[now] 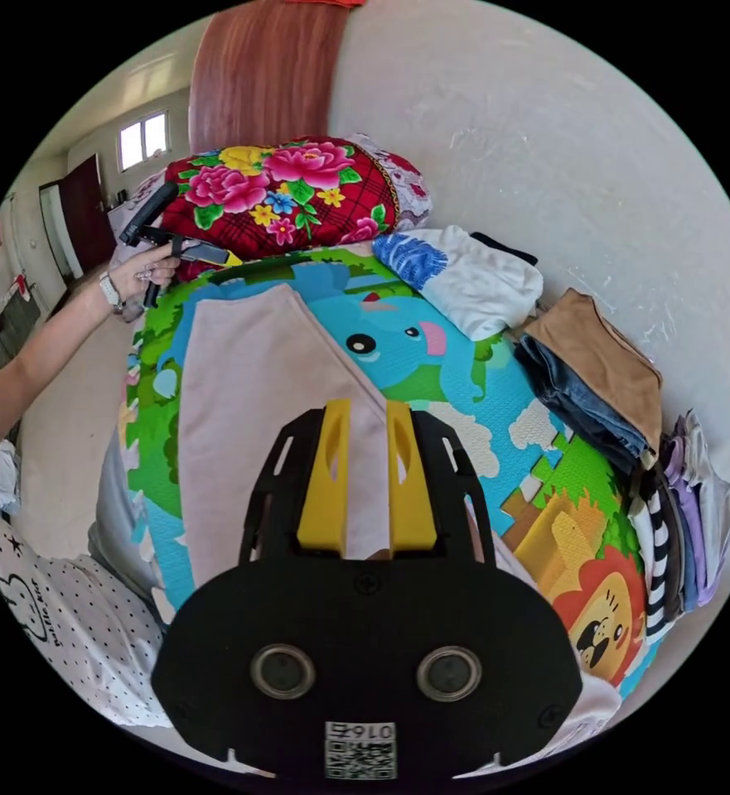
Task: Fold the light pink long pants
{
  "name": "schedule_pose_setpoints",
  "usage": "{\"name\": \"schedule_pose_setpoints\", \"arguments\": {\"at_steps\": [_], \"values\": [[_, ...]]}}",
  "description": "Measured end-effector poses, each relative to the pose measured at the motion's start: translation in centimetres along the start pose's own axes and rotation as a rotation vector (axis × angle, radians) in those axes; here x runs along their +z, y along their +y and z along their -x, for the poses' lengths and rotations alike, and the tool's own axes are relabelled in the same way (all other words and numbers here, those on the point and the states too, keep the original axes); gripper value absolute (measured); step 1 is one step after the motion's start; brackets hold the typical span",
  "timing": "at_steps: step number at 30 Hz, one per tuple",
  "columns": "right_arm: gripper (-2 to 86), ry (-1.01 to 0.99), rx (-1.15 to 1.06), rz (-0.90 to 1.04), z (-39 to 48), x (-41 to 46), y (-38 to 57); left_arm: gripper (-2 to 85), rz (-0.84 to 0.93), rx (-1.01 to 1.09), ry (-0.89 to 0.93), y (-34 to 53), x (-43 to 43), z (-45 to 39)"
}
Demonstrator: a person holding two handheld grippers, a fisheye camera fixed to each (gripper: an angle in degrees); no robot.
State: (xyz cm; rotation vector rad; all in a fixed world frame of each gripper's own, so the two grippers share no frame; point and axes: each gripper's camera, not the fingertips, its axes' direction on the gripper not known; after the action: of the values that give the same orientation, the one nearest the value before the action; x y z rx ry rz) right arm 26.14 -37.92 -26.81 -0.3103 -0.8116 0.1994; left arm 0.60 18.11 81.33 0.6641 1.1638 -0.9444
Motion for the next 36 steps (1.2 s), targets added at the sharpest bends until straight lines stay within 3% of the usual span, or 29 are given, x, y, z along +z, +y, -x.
{"name": "schedule_pose_setpoints", "arguments": {"at_steps": [5, 12, 16, 21, 25, 31, 36], "values": [[7.5, -0.064, -0.141, -0.075, 5.8, -0.8, -3.1, 10.2, 0.141, -0.047, 0.239, 5.4, -0.5, 1.0], [7.5, -0.116, -0.167, -0.096, 7.7, -1.3, -6.8, 9.5, 0.179, -0.046, 0.149, 7.5, 0.2, -0.2], [7.9, -0.16, -0.077, -0.065, 6.5, -0.4, -10.2, 6.5, 0.179, 0.004, 0.055, 8.4, 0.2, -1.8], [10.1, -0.297, 0.114, 0.031, 4.2, 1.9, -16.9, 0.2, 0.146, -0.035, 0.17, 10.2, 0.2, -1.8], [11.7, -0.407, 0.276, 0.109, 2.3, 4.3, -23.2, -0.6, -0.018, 0.049, 0.324, 12.5, -2.2, -4.8], [15.0, -0.499, 0.404, 0.404, 0.5, 9.9, -30.1, -0.1, -0.098, 0.289, 0.035, 16.1, -2.8, -14.4], [14.6, -0.445, 0.428, 0.397, 0.5, 10.5, -32.5, 4.6, -0.136, 0.111, -0.208, 17.6, -2.2, -14.5]]}}
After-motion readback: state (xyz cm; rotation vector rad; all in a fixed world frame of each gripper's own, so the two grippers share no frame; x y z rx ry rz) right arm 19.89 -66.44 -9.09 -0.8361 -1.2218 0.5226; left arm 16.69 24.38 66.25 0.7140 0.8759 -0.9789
